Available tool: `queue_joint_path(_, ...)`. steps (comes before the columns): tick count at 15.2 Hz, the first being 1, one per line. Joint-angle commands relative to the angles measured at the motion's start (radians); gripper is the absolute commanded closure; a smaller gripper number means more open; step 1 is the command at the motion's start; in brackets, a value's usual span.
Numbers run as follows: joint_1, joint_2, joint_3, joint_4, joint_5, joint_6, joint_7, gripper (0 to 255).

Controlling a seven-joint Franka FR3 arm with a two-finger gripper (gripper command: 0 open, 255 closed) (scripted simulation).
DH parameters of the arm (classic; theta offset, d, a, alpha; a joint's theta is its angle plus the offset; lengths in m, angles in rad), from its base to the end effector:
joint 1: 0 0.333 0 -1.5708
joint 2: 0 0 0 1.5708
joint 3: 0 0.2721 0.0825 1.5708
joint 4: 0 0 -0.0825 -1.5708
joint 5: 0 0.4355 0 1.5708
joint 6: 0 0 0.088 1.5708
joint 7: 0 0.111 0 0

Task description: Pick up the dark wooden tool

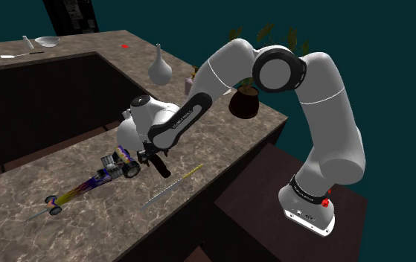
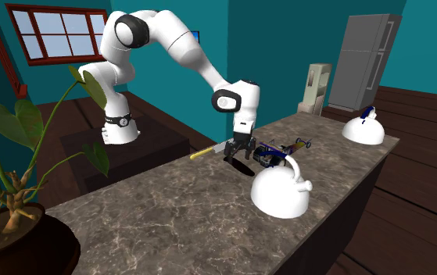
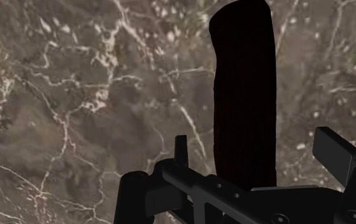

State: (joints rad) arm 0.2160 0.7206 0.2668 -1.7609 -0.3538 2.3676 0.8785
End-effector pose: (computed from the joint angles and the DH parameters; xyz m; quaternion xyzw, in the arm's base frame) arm 0.5817 0.3012 0.0844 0.9945 -0.0939 -0.0099 0.0458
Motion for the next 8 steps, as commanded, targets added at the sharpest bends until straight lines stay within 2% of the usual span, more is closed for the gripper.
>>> queue_joint_path(1,0.004,0.020,-0.006,0.003,-0.007,0.017,0.004,0)
queue_joint_path(3,0.005,0.026,-0.008,0.005,-0.009,0.021,0.006,0)
queue_joint_path(4,0.005,0.028,-0.008,0.006,-0.009,0.022,0.006,255)
queue_joint_path(8,0.004,0.027,-0.008,0.004,-0.009,0.023,0.006,255)
